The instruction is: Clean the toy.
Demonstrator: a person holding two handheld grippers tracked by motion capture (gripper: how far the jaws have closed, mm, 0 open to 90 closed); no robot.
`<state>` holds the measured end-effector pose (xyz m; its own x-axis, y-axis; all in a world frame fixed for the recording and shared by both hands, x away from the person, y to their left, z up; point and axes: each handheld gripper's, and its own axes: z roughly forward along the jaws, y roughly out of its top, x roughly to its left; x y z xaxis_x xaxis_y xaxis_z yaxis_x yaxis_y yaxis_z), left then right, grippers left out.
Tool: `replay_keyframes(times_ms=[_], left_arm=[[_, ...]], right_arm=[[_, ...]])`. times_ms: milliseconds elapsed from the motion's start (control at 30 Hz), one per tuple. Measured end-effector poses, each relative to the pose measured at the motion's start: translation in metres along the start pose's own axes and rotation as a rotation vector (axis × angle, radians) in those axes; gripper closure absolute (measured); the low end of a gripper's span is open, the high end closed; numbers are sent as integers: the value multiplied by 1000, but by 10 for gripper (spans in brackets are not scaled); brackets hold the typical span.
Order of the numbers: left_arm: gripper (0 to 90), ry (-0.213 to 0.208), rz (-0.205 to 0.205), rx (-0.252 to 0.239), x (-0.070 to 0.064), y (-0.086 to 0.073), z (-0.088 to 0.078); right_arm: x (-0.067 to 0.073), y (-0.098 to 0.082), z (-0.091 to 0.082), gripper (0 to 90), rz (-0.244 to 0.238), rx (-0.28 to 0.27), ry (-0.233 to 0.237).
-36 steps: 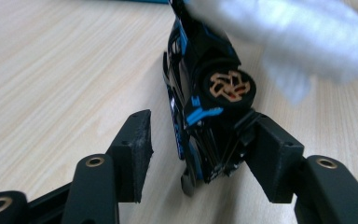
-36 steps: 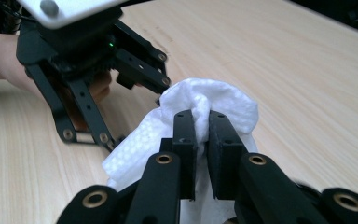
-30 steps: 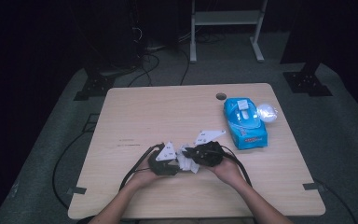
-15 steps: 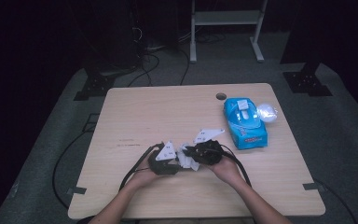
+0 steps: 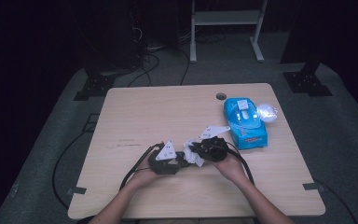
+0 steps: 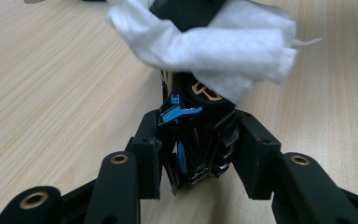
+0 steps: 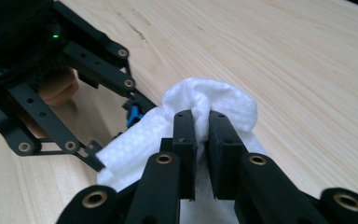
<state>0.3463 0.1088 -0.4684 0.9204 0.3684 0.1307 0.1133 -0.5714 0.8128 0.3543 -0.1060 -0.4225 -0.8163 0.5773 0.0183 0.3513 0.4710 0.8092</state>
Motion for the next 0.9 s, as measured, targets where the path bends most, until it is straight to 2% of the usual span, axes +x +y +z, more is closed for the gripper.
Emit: replay_keyframes(times_ms=[167, 200, 300, 367, 500, 567, 633, 767, 900], left_arm=[[563, -3, -3, 0, 0, 0, 0], [562, -3, -3, 0, 0, 0, 0], [564, -3, -1, 1, 0, 0, 0], [564, -3, 1, 1, 0, 0, 0], [564, -1, 0, -1, 0, 0, 0], [564, -2, -5, -8, 0, 0, 1], [564, 0, -6, -11, 0, 1, 1], [569, -8, -1, -4, 1, 1, 0], [570, -8, 1, -3, 0, 1, -1]], right_arm=[[15, 7, 10, 818, -29, -3, 45], [16, 7, 11, 818, -41, -5, 40], [12, 7, 9, 818, -35, 4, 43], [7, 6, 6, 817, -35, 10, 27], [-2, 2, -2, 817, -39, 30, -46], [3, 3, -2, 818, -60, 37, -71], [10, 6, 2, 818, -77, 33, -55], [18, 11, 11, 817, -69, 13, 20], [18, 11, 11, 817, -77, 18, 16]])
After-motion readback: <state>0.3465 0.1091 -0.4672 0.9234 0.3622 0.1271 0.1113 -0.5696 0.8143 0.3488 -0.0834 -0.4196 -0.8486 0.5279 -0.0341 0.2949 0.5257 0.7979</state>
